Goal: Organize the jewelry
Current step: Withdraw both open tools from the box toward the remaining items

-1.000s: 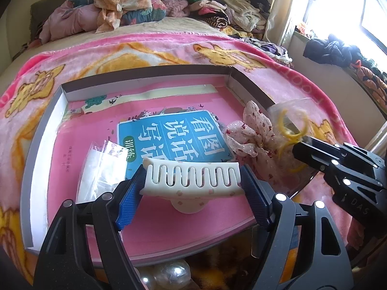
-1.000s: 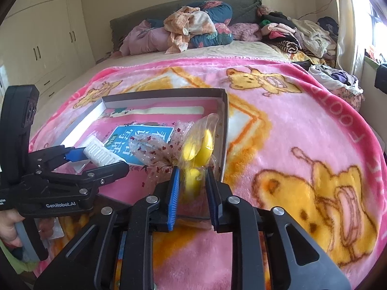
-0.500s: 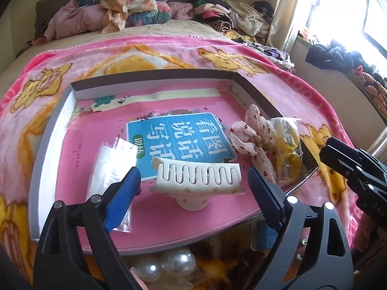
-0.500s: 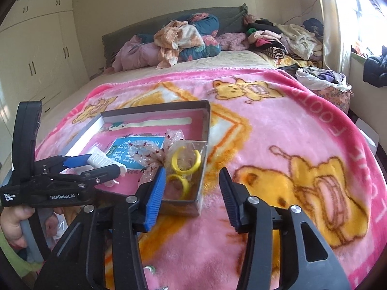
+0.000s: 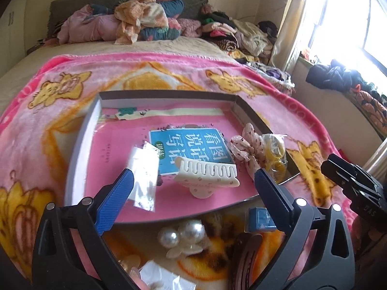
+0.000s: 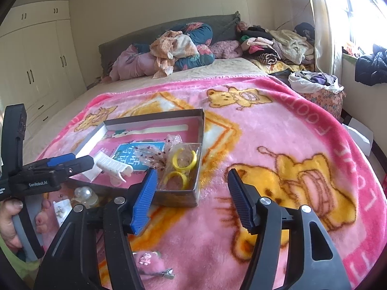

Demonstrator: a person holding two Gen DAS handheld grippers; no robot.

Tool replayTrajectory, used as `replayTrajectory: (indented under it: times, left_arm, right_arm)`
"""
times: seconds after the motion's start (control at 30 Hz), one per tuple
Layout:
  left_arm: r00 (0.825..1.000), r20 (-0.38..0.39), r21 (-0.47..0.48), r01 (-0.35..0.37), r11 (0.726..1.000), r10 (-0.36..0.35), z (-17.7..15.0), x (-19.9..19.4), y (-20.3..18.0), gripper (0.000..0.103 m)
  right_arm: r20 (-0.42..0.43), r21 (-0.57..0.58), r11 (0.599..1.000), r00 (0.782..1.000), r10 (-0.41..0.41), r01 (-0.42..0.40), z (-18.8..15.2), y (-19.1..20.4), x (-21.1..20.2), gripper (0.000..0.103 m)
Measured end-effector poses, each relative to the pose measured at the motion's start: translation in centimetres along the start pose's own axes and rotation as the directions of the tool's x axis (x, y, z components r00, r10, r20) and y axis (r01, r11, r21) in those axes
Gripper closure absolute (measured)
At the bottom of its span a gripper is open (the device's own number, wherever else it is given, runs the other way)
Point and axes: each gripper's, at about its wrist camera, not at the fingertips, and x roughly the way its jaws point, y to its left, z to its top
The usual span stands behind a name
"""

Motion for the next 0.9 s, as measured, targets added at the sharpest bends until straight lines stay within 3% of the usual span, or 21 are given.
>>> replayTrajectory:
  times: [0.5,0.9]
  left_arm:
    - [0.996,0.091,-0.047,-0.011,0.999,0.015,-0.3,-5.4,2.1,0.012]
    - [0.995,0.088,-0.053,-0.031,0.998,0.035,-2.5,-7.5,3.5,0.012]
  right_arm:
    - [0.045,-0.022,1.000,0.999,0.002,-0.001,0.0,1.7,-3.5,0.037]
    - [0.046,-0.042,0.999,0.999,0.017,-0.015,-0.9,3.2,-5.1,0.037]
